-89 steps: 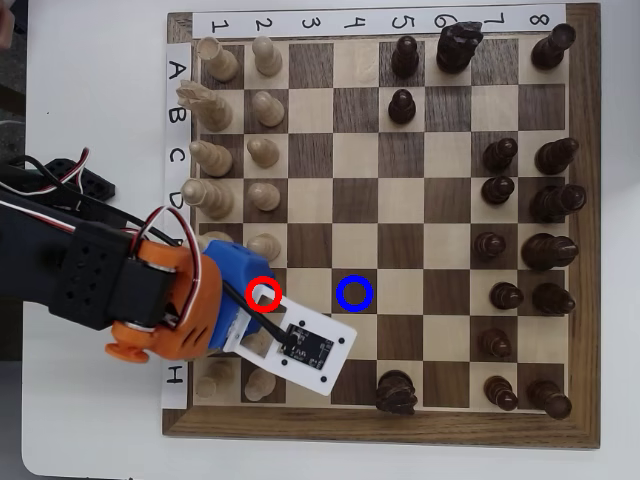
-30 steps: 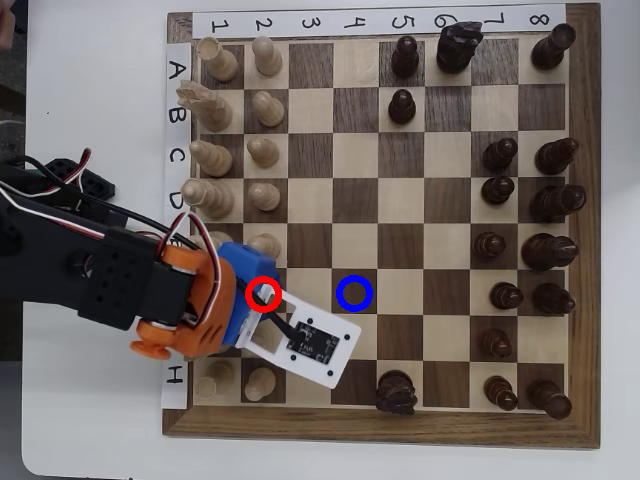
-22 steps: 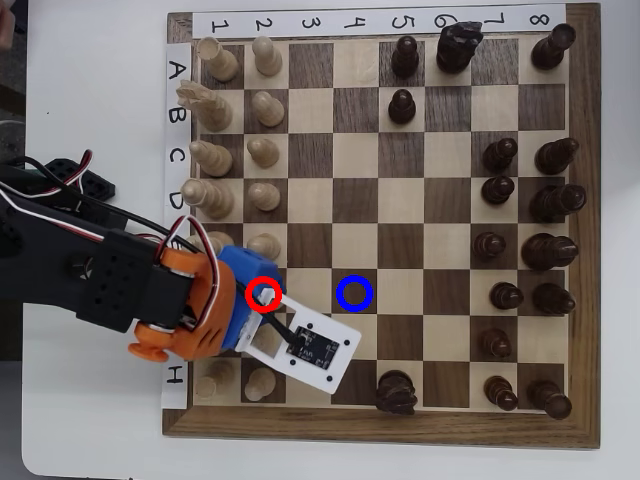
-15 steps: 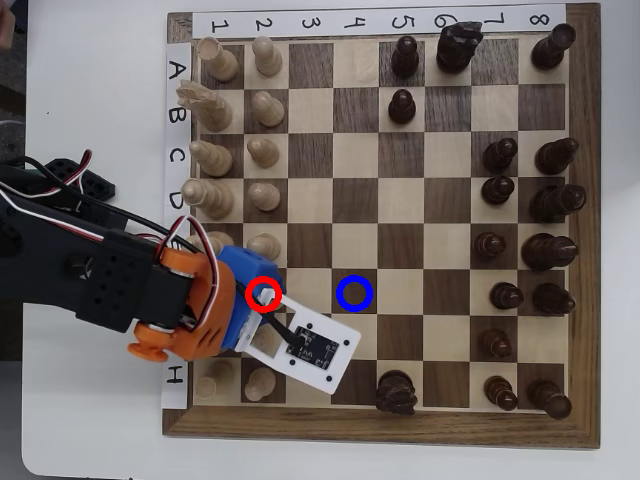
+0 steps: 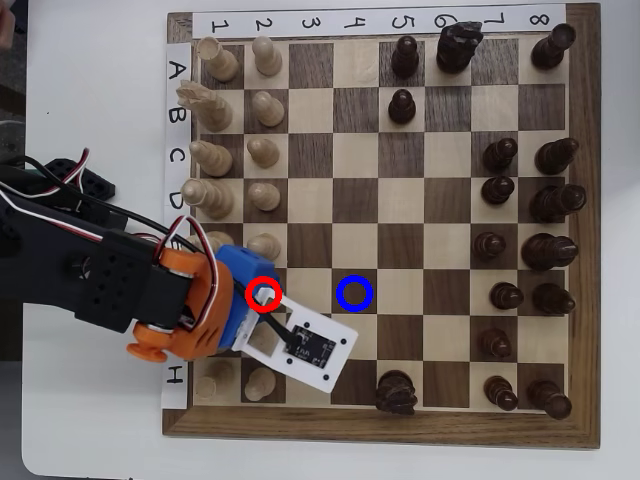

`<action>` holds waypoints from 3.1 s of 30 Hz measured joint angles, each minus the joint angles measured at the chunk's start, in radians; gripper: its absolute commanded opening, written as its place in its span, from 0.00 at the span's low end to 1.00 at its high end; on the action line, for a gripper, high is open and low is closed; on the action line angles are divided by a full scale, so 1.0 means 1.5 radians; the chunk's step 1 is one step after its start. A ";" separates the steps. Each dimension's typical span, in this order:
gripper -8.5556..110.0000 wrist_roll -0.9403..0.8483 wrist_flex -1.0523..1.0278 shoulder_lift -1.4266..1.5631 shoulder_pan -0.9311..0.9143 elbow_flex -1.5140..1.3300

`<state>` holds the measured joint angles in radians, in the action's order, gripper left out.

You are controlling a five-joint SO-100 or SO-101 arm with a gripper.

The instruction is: Move the piece to destination

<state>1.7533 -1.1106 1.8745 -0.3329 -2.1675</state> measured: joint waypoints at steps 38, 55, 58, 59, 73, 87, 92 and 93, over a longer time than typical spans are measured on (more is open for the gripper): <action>0.07 0.000 -0.192 0.027 -0.014 0.166; 0.07 0.000 -0.268 0.074 0.005 0.297; 0.07 0.000 -0.292 0.074 0.018 0.348; 0.07 0.000 -0.301 0.074 0.022 0.367; 0.07 0.000 -0.375 0.035 0.080 0.628; 0.07 0.000 -0.382 -0.093 0.099 0.789; 0.07 0.000 -0.374 -0.136 0.094 0.795; 0.07 0.000 -0.368 -0.143 0.091 0.795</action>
<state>1.7533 -1.6628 1.6598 -0.1963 -0.9756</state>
